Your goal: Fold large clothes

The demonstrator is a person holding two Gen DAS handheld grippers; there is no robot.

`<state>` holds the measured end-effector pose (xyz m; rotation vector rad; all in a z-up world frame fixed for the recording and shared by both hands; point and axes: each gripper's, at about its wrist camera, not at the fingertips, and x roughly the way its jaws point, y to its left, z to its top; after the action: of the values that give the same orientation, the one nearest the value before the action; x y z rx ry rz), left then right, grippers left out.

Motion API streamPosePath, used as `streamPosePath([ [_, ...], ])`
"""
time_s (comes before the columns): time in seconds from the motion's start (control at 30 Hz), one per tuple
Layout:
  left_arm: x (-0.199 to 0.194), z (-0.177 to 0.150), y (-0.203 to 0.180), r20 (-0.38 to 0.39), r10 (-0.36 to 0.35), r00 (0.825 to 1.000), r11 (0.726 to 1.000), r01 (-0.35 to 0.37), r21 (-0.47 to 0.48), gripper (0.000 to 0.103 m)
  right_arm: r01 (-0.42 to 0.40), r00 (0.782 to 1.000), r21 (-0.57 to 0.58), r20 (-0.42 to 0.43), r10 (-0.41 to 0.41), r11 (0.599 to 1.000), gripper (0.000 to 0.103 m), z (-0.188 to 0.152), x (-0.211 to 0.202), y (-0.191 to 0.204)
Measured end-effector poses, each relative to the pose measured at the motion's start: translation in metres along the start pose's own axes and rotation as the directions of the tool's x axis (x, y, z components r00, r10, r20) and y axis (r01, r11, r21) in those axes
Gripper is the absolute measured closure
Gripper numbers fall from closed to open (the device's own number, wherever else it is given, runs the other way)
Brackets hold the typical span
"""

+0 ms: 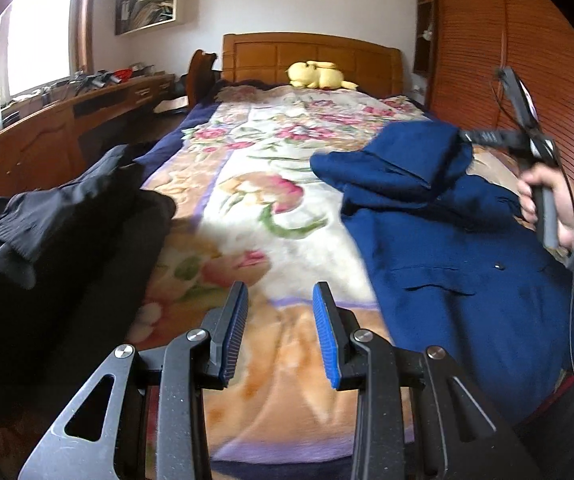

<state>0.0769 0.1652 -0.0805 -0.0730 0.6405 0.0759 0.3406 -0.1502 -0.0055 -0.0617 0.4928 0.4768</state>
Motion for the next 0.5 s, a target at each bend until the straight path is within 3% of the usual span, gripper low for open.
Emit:
streamPosePath([
  [0.1, 0.006, 0.005, -0.014, -0.011, -0.019, 1.000, 1.000, 0.019, 0.016, 0.069, 0.081, 0.993, -0.043, -0.082, -0.085, 0.996, 0.070, -0.036, -0.002, -0.027],
  [0.17, 0.008, 0.008, -0.026, -0.009, -0.036, 0.999, 0.999, 0.037, 0.031, 0.069, 0.110, 0.985, -0.084, -0.127, -0.120, 0.990, 0.043, -0.057, -0.005, -0.036],
  [0.23, 0.009, 0.012, -0.037, -0.003, -0.059, 0.998, 0.997, 0.059, 0.044, 0.069, 0.103, 0.977, -0.106, -0.174, -0.121, 0.989, 0.029, -0.079, -0.012, -0.045],
  [0.5, 0.017, 0.027, -0.078, -0.013, -0.145, 0.989, 0.986, 0.145, 0.081, 0.069, 0.095, 0.974, -0.092, -0.198, -0.111, 0.991, 0.027, -0.138, -0.055, -0.083],
])
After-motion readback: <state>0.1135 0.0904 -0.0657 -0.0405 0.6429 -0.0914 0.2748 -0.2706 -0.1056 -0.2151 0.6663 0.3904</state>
